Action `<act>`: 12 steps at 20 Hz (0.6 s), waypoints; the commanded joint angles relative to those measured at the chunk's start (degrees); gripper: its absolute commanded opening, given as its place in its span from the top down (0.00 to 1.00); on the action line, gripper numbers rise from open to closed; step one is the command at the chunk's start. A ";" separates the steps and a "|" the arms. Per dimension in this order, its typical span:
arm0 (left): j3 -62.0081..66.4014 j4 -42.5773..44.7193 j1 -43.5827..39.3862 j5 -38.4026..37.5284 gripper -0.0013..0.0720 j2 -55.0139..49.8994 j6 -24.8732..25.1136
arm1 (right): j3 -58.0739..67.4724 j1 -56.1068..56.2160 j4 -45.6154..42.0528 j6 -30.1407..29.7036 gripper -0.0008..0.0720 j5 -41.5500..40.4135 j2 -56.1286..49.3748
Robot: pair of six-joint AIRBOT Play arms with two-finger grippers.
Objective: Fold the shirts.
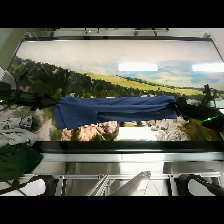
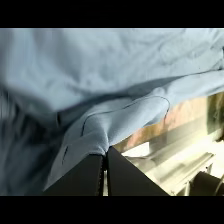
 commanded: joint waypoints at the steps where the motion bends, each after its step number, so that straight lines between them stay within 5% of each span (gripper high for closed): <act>1: 7.65 0.07 -2.49 -0.72 0.95 -8.24 0.13 | 0.02 2.03 0.57 -3.69 0.96 -11.76 -5.27; 7: 14.86 0.11 -3.26 0.35 0.95 -19.65 0.11 | 0.20 2.19 1.40 -10.82 0.96 -22.40 -7.48; 12: 15.15 0.87 -3.63 0.42 0.96 -23.23 0.11 | 0.87 2.19 13.38 -19.96 0.96 -20.85 -7.45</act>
